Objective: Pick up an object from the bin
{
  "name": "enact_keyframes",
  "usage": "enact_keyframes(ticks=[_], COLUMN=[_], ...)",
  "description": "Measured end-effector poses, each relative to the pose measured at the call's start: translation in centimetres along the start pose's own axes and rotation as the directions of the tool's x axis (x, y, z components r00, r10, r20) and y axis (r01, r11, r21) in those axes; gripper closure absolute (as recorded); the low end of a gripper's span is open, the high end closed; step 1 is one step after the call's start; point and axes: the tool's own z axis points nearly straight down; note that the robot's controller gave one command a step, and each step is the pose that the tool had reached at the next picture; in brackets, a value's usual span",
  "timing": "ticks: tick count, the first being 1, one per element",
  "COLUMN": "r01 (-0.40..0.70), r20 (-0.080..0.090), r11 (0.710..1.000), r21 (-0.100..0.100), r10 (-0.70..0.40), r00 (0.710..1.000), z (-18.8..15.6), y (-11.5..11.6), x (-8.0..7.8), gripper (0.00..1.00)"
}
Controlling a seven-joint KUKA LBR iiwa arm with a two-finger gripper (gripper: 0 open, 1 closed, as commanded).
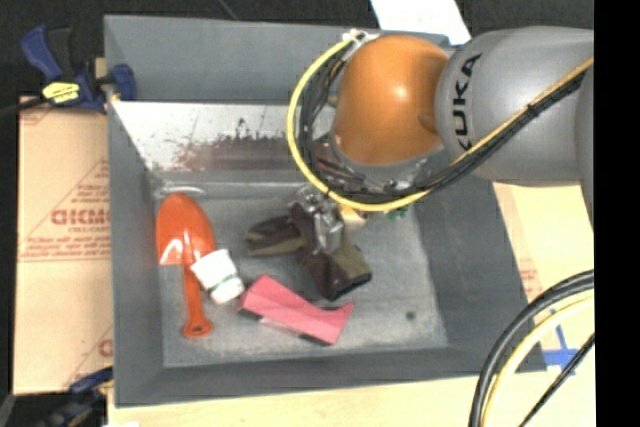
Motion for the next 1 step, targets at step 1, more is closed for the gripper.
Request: enact_keyframes(ticks=[1], r01=[0.001], r20=[0.004], r11=[1.0], r21=[0.002], r10=[-0.001], r00=[1.0], z=[-8.99], y=[-0.09], x=[-0.38], gripper=[1.0])
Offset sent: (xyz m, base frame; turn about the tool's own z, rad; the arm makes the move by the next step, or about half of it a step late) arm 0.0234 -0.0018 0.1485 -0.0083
